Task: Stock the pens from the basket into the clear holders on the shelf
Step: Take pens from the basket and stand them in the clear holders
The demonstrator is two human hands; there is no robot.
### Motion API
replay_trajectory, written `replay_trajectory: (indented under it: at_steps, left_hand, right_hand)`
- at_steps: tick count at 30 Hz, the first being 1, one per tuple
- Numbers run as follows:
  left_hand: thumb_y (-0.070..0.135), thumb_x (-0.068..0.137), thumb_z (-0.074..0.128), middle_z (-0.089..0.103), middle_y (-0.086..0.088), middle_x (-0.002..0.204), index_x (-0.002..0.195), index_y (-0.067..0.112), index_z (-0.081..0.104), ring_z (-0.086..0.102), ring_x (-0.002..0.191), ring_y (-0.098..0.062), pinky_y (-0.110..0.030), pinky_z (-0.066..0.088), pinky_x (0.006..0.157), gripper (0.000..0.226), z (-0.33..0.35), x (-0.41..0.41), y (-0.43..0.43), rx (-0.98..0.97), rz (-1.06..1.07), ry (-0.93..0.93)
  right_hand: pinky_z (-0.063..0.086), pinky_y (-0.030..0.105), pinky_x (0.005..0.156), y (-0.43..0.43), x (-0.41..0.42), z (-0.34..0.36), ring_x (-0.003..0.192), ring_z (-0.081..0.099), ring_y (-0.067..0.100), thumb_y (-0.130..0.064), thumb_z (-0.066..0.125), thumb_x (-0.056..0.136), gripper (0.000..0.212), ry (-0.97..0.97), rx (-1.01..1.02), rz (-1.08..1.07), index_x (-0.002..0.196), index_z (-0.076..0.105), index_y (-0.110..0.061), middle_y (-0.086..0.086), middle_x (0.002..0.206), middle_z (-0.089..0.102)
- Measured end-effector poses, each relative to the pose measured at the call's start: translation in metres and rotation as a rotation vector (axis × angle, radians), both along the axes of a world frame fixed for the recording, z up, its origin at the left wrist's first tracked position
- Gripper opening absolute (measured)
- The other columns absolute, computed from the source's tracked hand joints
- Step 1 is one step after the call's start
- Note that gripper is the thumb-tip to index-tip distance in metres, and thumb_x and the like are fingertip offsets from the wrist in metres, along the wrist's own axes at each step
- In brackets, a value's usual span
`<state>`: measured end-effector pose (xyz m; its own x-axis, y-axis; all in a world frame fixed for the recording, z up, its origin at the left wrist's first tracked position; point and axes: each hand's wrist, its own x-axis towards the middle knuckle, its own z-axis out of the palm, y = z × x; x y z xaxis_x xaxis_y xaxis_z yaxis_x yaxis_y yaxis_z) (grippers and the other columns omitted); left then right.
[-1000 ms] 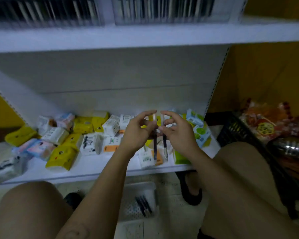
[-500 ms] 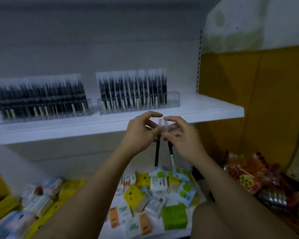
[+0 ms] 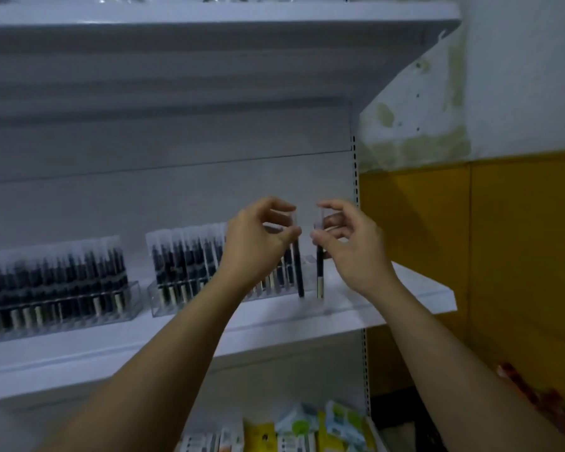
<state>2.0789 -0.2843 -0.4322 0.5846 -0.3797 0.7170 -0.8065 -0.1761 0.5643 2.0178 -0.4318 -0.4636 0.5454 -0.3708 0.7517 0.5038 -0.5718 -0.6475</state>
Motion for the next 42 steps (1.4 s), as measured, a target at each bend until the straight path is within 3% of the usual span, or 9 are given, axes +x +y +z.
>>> replay_trajectory:
  at_steps: [3,11,17,22,26,32,37,39,42]
  left_hand:
    - [0.024,0.083,0.073,0.069,0.009,0.092,0.102,0.026,0.062,0.066,0.081,-0.001,-0.02,0.056,0.071,0.022,0.018,0.014,-0.014,-0.016,0.038,-0.058]
    - [0.025,0.084,0.073,0.059,0.019,0.078,0.1,0.024,0.061,0.06,0.075,0.008,-0.003,0.046,0.063,0.02,0.046,0.058,-0.042,0.058,0.154,-0.212]
    - [0.026,0.085,0.071,0.068,0.006,0.089,0.102,0.022,0.062,0.065,0.08,-0.004,-0.021,0.055,0.074,0.019,0.044,0.086,-0.064,0.17,0.206,-0.224]
    - [0.025,0.086,0.07,0.065,0.01,0.084,0.101,0.022,0.062,0.064,0.078,-0.002,-0.015,0.051,0.07,0.017,0.043,0.097,-0.067,0.172,0.233,-0.215]
    - [0.023,0.085,0.071,0.066,0.009,0.085,0.1,0.022,0.063,0.065,0.079,-0.005,-0.02,0.053,0.073,0.017,0.044,0.101,-0.061,0.185,0.251,-0.203]
    - [0.027,0.083,0.074,0.068,0.012,0.083,0.096,0.026,0.062,0.064,0.075,0.0,-0.018,0.052,0.067,0.018,0.045,0.097,-0.064,0.174,0.249,-0.167]
    - [0.025,0.086,0.07,0.068,0.009,0.081,0.091,0.024,0.06,0.066,0.066,-0.005,-0.02,0.055,0.059,0.011,0.037,0.098,-0.064,0.344,0.281,-0.116]
    - [0.025,0.086,0.07,0.068,0.005,0.081,0.086,0.023,0.061,0.065,0.067,-0.007,-0.02,0.054,0.058,0.01,0.037,0.098,-0.065,0.429,0.291,-0.1]
    - [0.025,0.086,0.07,0.067,0.003,0.09,0.086,0.021,0.063,0.064,0.081,-0.014,-0.027,0.052,0.07,0.008,0.035,0.095,-0.069,0.479,0.305,-0.115]
  right_hand:
    - [0.059,0.043,0.075,-0.021,0.02,0.018,0.085,0.065,0.017,-0.014,0.071,0.086,0.036,-0.061,0.025,-0.025,0.112,0.056,-0.034,-0.005,0.089,0.06]
    - [0.06,0.046,0.072,-0.057,0.079,0.033,0.085,0.067,0.02,-0.011,0.069,0.087,0.034,-0.106,0.06,-0.028,0.111,0.055,-0.032,-0.006,0.089,0.058]
    - [0.059,0.05,0.071,-0.07,0.116,0.023,0.086,0.069,0.022,-0.011,0.068,0.088,0.04,-0.12,0.16,-0.007,0.1,0.052,-0.046,0.002,0.093,0.064]
    - [0.06,0.048,0.07,-0.077,0.131,0.014,0.086,0.069,0.02,-0.012,0.067,0.088,0.034,-0.096,0.198,0.015,0.113,0.055,-0.033,0.004,0.096,0.065]
    - [0.06,0.047,0.069,-0.077,0.135,0.016,0.085,0.07,0.02,-0.011,0.067,0.088,0.036,-0.092,0.194,0.048,0.107,0.055,-0.039,0.003,0.095,0.065]
    - [0.06,0.04,0.073,-0.068,0.134,0.015,0.084,0.067,0.019,-0.011,0.069,0.087,0.035,-0.008,0.093,0.086,0.112,0.057,-0.032,0.0,0.091,0.063]
    - [0.046,0.01,0.064,-0.063,0.129,0.01,0.078,0.059,0.002,-0.013,0.07,0.086,0.03,0.161,-0.115,0.056,0.11,0.062,-0.029,-0.011,0.091,0.06]
    - [0.047,0.014,0.065,-0.062,0.126,0.007,0.078,0.059,0.002,-0.016,0.067,0.089,0.024,0.189,-0.17,0.031,0.109,0.064,-0.029,-0.012,0.09,0.062]
    - [0.053,0.024,0.069,-0.063,0.121,0.006,0.078,0.063,0.006,-0.016,0.058,0.095,0.023,0.188,-0.21,-0.008,0.111,0.064,-0.032,-0.01,0.087,0.067]
